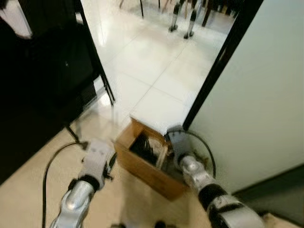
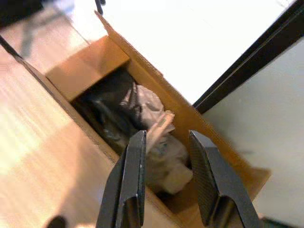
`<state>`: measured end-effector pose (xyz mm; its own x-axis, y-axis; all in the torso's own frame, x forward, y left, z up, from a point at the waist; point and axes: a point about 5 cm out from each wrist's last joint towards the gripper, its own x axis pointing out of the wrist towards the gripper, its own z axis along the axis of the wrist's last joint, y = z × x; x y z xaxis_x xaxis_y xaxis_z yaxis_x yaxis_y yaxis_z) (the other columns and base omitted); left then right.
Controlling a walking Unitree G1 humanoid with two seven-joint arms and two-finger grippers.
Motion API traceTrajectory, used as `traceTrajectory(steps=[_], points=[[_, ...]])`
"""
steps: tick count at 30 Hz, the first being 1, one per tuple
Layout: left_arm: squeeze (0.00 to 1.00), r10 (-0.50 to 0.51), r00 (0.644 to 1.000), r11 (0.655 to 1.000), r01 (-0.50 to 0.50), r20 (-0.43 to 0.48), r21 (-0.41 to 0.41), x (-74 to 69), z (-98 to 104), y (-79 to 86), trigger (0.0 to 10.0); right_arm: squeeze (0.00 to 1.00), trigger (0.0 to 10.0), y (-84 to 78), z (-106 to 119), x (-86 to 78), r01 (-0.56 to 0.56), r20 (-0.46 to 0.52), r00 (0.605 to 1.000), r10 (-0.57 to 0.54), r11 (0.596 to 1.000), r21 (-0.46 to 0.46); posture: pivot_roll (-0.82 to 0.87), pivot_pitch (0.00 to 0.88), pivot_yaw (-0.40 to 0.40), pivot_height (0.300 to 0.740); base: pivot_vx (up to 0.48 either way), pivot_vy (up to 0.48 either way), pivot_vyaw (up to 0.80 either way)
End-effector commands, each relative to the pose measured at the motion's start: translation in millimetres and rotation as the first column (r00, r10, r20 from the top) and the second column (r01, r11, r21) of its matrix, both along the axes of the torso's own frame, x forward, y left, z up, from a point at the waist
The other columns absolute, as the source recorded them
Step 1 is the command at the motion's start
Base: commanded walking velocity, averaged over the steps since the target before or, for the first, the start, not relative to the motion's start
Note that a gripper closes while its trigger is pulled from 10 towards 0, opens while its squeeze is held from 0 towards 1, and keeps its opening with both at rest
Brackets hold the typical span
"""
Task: Clean up the room
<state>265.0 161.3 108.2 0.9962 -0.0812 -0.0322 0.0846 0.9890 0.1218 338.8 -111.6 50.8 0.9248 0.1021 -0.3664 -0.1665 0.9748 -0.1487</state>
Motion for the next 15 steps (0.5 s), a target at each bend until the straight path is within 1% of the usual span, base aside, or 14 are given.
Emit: traceTrajectory(steps=[1,3,4,5,7,8,9,10,15], points=[[0.0,0.051,0.994,0.999,-0.051,-0.098,0.006,1.0,-20,0.1,10.0,0.0,10.0,-5.2,-11,-13.1,0.077,-0.018,0.997,-0.076,0.994,0.075,-0.02,0.078,-0.02,0.74,0.0,0.0,0.0],[0.0,0.051,0.993,0.999,-0.051,-0.105,0.01,3.2,-21,-1.9,10.0,0.0,10.0,-6.3,-12,-15.6,0.097,-0.015,0.995,-0.096,0.992,0.086,-0.02,0.078,-0.02,0.74,0.0,0.0,0.0],[0.0,0.03,0.995,0.999,-0.029,-0.099,0.016,7.0,-19,-6.8,10.0,0.0,10.0,-10.2,-12,-16.4,0.108,0.005,0.994,-0.109,0.992,0.059,-0.02,0.071,-0.014,0.74,0.0,0.0,0.0],[0.0,0.03,0.995,0.999,-0.029,-0.099,0.016,7.0,-19,-6.8,10.0,0.0,10.0,-10.2,-12,-16.4,0.108,0.005,0.994,-0.109,0.992,0.059,-0.02,0.071,-0.014,0.74,0.0,0.0,0.0],[0.0,0.004,0.995,1.0,-0.002,-0.095,0.015,12.8,-18,-13.7,10.0,0.0,10.0,-15.4,-8,-15.6,0.104,0.049,0.993,-0.105,0.994,0.024,-0.03,0.067,-0.011,0.74,0.0,0.0,0.0],[0.0,0.008,0.995,1.0,-0.006,-0.095,0.015,15.8,-18,-16.5,10.0,0.0,10.0,-17.6,-5,-15.5,0.097,0.064,0.993,-0.098,0.995,0.02,-0.03,0.065,-0.009,0.74,0.0,0.0,0.0],[0.0,0.008,0.995,1.0,-0.006,-0.095,0.015,15.8,-18,-16.5,10.0,0.0,10.0,-17.6,-5,-15.5,0.097,0.064,0.993,-0.098,0.995,0.02,-0.03,0.065,-0.009,0.74,0.0,0.0,0.0],[0.0,0.017,0.996,1.0,-0.016,-0.09,0.012,19.3,-17,-18.7,10.0,0.0,10.0,-20.0,-4,-15.4,0.078,0.064,0.995,-0.078,0.997,0.01,-0.04,0.059,-0.006,0.74,0.0,0.0,0.0],[0.0,0.006,0.996,1.0,-0.004,-0.086,0.03,20.7,-19,-21.1,10.0,0.0,10.0,-23.3,-5,-16.1,0.06,0.048,0.997,-0.059,0.998,-0.018,-0.03,0.059,-0.011,0.74,0.0,0.0,0.0]])
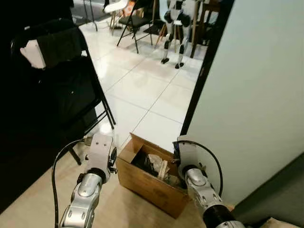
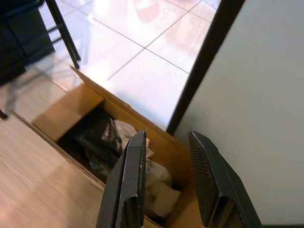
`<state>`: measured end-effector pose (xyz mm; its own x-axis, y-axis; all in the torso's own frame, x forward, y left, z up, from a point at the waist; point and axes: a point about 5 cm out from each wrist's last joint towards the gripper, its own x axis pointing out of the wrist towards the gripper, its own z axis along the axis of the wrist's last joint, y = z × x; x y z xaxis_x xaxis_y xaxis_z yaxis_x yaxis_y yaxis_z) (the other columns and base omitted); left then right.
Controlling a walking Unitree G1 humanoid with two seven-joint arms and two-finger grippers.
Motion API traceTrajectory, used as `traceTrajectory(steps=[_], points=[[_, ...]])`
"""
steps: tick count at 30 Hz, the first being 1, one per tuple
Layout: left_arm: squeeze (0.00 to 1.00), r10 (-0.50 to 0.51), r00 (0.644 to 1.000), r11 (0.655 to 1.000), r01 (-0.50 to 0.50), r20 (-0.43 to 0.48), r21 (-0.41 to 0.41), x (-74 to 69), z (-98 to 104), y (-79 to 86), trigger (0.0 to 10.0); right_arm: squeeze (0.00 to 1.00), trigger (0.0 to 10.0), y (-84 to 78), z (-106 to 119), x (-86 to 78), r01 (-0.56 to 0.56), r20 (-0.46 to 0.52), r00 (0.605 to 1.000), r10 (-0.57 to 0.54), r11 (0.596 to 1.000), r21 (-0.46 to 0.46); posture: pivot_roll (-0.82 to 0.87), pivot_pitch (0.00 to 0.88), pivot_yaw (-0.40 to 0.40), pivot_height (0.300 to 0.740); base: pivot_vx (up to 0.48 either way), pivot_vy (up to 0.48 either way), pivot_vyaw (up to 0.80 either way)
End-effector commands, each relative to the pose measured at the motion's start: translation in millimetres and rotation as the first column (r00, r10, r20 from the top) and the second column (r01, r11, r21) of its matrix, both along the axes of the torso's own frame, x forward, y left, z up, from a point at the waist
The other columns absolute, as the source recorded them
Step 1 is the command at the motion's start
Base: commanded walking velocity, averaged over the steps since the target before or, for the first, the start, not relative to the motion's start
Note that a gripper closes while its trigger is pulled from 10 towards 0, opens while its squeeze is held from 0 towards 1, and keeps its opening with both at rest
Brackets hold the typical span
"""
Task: Clean up the room
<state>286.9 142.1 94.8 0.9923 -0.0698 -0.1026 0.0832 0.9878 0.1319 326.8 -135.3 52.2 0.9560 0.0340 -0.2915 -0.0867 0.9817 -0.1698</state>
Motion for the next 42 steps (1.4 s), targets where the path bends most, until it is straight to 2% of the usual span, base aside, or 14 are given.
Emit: traceTrajectory(steps=[1,6,21,28,34,42], points=[[0.0,-0.007,1.0,1.0,0.007,-0.019,0.02,-1.8,-7,-2.6,10.0,0.0,10.0,0.7,-7,-5.8,-0.017,-0.042,0.999,0.017,1.0,-0.015,-0.03,0.057,-0.012,0.74,0.0,0.0,0.0],[0.0,-0.001,0.999,1.0,0.002,-0.036,0.029,-5.8,-11,-2.3,10.0,0.0,10.0,2.5,-11,-9.5,0.014,-0.082,0.997,-0.012,0.999,0.031,-0.02,0.062,-0.015,0.74,0.0,0.0,-0.41],[0.0,0.009,0.999,0.999,-0.008,-0.044,0.031,-11.3,-17,-3.1,10.0,0.0,10.0,2.5,-16,-16.0,0.0,-0.127,0.992,0.0,1.0,-0.003,-0.01,0.065,-0.026,0.74,0.0,0.0,-0.8],[0.0,0.015,0.999,1.0,-0.015,-0.03,0.017,-11.3,-15,-3.2,10.0,0.0,10.0,1.7,-16,-16.9,0.008,-0.131,0.991,-0.008,1.0,-0.001,-0.01,0.062,-0.026,0.74,0.0,0.0,-0.8],[0.0,0.04,0.999,0.999,-0.039,-0.033,0.007,-10.8,-14,3.2,10.0,0.0,10.0,-0.6,-14,-15.3,0.03,-0.118,0.993,-0.03,1.0,0.004,-0.01,0.059,-0.023,0.74,0.0,0.0,-0.8],[0.0,0.055,0.998,0.998,-0.055,-0.03,0.032,-11.0,-15,6.5,10.0,0.0,10.0,-3.6,-12,-15.1,0.027,-0.105,0.994,-0.028,1.0,-0.014,-0.02,0.068,-0.019,0.74,0.0,0.0,-0.8]])
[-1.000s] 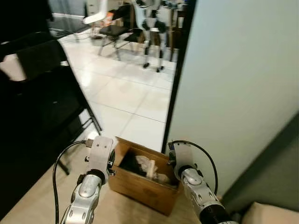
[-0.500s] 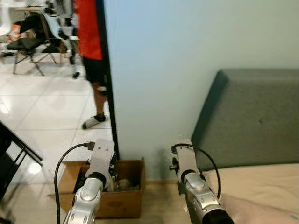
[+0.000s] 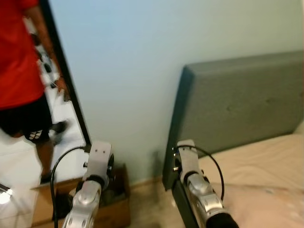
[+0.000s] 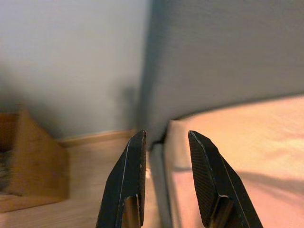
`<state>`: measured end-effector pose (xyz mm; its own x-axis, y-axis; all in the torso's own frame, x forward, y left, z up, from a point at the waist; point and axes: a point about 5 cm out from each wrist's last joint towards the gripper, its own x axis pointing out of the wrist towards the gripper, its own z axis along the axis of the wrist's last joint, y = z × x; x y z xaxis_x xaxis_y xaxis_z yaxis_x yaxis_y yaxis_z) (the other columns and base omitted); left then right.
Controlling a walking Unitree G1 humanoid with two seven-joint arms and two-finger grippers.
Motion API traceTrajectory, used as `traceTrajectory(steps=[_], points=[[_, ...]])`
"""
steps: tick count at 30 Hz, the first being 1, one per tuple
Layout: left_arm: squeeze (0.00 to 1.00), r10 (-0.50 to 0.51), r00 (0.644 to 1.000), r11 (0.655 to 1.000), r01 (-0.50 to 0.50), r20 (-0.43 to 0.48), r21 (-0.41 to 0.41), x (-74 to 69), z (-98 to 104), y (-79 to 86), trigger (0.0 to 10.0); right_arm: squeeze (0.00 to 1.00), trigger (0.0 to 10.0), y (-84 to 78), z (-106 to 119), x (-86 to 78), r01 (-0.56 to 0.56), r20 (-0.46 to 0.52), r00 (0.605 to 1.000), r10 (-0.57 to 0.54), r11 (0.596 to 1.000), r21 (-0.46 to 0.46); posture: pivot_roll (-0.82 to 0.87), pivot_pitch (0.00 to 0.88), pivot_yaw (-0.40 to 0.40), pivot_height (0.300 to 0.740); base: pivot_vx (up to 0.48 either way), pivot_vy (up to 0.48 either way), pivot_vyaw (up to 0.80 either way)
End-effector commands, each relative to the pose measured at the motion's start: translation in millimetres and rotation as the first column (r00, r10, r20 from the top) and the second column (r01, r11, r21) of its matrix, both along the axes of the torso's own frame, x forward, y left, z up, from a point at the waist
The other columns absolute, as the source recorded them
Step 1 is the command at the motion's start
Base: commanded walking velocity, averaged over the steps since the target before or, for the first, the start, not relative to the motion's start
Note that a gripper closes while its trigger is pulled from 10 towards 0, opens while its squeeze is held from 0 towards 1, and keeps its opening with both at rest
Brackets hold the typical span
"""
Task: Clean up the room
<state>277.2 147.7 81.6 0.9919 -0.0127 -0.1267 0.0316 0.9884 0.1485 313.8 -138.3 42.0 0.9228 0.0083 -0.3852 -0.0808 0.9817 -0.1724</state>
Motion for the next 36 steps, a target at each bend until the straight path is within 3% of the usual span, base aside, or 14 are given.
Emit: traceTrajectory(steps=[1,20,36], points=[[0.0,0.001,1.0,1.0,0.0,-0.008,0.011,-1.3,-2.4,0.7,10.0,0.0,10.0,-1.0,-1.7,-2.3,0.005,-0.007,1.0,-0.005,1.0,-0.001,-0.02,0.068,-0.019,0.74,0.0,0.0,-0.8],[0.0,-0.039,0.999,0.998,0.039,-0.002,-0.045,-1.6,-0.6,-4.0,10.0,0.0,10.0,-1.6,0.2,-2.4,0.014,-0.003,1.0,-0.014,1.0,0.0,-0.02,0.066,-0.014,0.74,0.0,0.0,-0.8],[0.0,-0.05,0.999,0.998,0.05,0.006,-0.038,-1.2,0.1,-5.6,10.0,0.0,10.0,-3.7,1.2,-2.4,0.023,-0.002,1.0,-0.023,1.0,-0.002,-0.03,0.069,-0.013,0.74,0.0,0.0,-0.8]])
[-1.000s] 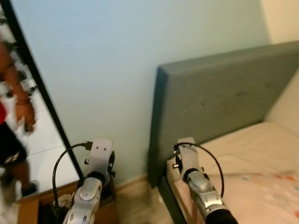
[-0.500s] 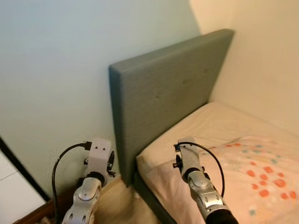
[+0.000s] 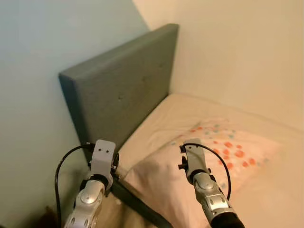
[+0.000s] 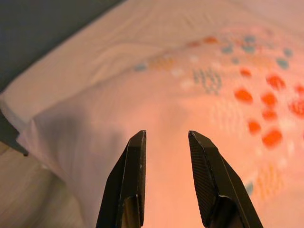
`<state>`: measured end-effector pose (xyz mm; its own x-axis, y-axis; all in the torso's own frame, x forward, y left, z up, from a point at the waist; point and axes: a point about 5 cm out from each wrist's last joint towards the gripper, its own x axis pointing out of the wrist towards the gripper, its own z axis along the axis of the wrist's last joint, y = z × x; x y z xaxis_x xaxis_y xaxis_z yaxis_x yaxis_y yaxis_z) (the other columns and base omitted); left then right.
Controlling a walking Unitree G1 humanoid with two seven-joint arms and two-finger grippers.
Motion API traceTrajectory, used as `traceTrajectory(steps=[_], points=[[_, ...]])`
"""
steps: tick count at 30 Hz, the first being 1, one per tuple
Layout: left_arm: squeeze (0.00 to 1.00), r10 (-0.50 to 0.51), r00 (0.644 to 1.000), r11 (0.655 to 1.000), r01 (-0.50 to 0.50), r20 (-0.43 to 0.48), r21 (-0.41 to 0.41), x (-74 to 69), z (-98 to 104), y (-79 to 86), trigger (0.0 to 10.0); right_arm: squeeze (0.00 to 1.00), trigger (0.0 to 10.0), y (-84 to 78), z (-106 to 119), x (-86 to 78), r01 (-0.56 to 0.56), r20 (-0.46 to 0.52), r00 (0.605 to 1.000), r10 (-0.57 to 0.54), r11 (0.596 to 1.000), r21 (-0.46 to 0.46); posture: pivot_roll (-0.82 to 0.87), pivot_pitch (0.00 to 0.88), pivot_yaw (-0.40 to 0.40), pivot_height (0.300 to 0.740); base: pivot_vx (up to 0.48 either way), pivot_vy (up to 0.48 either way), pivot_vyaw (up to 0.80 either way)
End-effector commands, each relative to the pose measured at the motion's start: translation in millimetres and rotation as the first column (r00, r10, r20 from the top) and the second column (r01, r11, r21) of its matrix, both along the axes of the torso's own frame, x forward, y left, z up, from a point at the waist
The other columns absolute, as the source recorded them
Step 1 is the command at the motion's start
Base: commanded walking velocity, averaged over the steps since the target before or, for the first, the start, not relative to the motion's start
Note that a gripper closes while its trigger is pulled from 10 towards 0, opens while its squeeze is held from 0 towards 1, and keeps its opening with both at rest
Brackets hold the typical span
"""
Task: Clean up the room
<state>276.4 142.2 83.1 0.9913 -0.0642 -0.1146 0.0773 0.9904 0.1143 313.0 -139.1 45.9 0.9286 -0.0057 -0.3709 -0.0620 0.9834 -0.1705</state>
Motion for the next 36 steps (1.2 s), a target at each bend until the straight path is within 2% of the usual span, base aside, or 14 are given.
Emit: traceTrajectory(steps=[1,31,34,36], points=[[0.0,-0.003,1.0,1.0,0.003,-0.006,-0.003,-0.4,-1.3,-0.2,10.0,0.0,10.0,-2.9,-2.8,-1.6,0.007,-0.018,1.0,-0.007,1.0,-0.005,-0.03,0.069,-0.013,0.74,0.0,0.0,-0.8],[0.0,-0.002,1.0,1.0,0.002,-0.008,-0.003,2.2,-0.3,2.2,10.0,0.0,10.0,-5.0,-3.0,-1.6,0.023,-0.013,1.0,-0.023,1.0,-0.011,-0.03,0.068,-0.001,0.74,0.0,0.0,-0.8],[0.0,0.005,1.0,1.0,-0.005,-0.002,-0.017,2.5,0.4,3.0,10.0,0.0,10.0,-2.1,-1.3,-1.0,-0.027,0.005,1.0,0.027,0.997,-0.074,-0.03,0.066,-0.001,0.74,0.0,0.0,-0.23],[0.0,0.013,1.0,1.0,-0.013,0.004,-0.028,2.9,1.5,3.6,10.0,0.0,10.0,-1.7,-2.3,-1.3,-0.009,-0.002,1.0,0.008,0.999,-0.031,-0.03,0.065,-0.002,0.74,0.0,0.0,0.0]])
